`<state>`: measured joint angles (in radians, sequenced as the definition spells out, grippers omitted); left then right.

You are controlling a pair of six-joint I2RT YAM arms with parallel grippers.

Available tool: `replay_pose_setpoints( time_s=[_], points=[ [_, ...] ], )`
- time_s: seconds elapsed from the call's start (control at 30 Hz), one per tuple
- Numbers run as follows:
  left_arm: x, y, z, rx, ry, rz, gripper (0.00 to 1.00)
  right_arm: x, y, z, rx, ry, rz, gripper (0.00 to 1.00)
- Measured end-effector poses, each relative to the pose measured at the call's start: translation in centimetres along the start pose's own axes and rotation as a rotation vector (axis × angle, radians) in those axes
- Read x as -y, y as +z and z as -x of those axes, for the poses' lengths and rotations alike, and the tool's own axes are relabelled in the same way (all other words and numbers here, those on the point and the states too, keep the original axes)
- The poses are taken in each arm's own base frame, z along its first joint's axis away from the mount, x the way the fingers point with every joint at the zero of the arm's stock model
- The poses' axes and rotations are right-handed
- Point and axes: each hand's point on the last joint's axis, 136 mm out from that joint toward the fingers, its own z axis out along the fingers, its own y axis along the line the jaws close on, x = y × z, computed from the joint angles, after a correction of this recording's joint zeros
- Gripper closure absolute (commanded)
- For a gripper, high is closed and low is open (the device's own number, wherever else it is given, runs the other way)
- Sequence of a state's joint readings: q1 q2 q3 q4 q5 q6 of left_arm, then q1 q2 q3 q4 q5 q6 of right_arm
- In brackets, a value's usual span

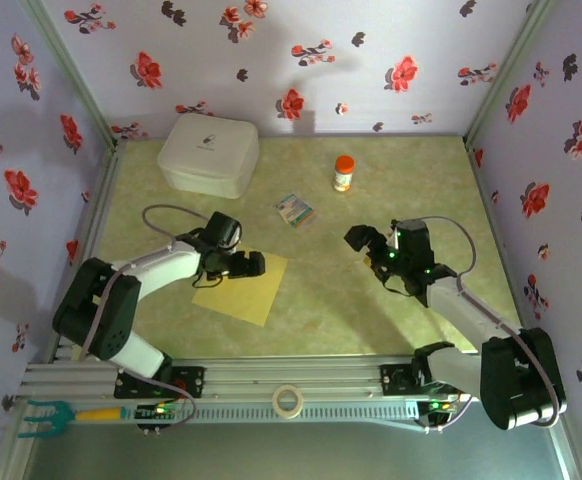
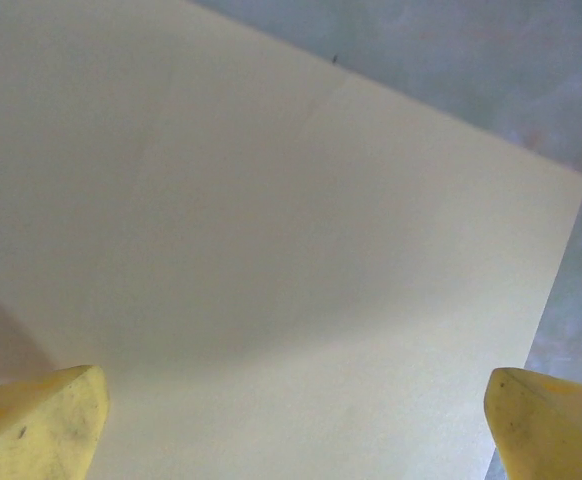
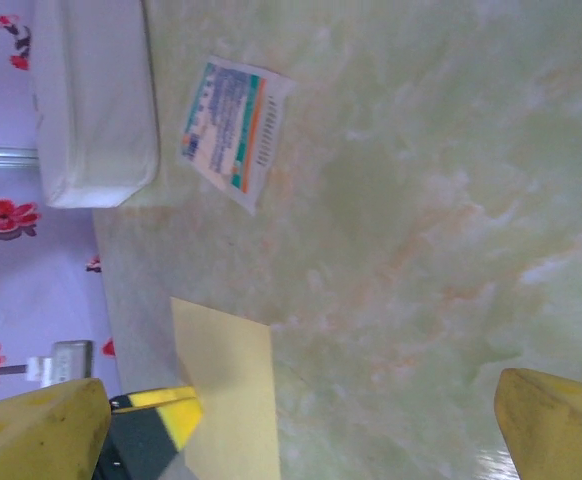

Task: Fold a paper plane with a square sheet of paper (pick it up from the middle)
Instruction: Rotate the square sheet of paper at the center of the table.

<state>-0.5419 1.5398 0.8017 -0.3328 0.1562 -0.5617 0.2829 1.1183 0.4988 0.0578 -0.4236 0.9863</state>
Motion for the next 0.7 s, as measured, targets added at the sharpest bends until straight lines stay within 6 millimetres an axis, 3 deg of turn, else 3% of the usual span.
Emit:
replay_pose_setpoints(
  time_s=[0.1, 0.3, 0.5, 0.7],
  points=[
    [0.2, 0.2, -0.2, -0.011, -0.015, -0.014, 0.05, -0.8, 0.1, 0.3, 0.007, -0.002, 0.019, 0.01],
    [0.7, 0.5, 0.2, 0.073, -0.154, -0.049, 0.05, -0.6, 0.3, 0.3, 0.003, 0.002, 0.012, 0.01],
    [3.3, 1.0, 0.2, 0.161, -0.262, -0.05, 0.05, 0.4, 0.3, 0.3, 0.011, 0.018, -0.031, 0.01],
    [5.4, 1.2, -0.2, 0.155, -0.223, 0.027, 0.02, 1.3, 0.4, 0.1, 0.003, 0.032, -0.069, 0.01]
  ],
)
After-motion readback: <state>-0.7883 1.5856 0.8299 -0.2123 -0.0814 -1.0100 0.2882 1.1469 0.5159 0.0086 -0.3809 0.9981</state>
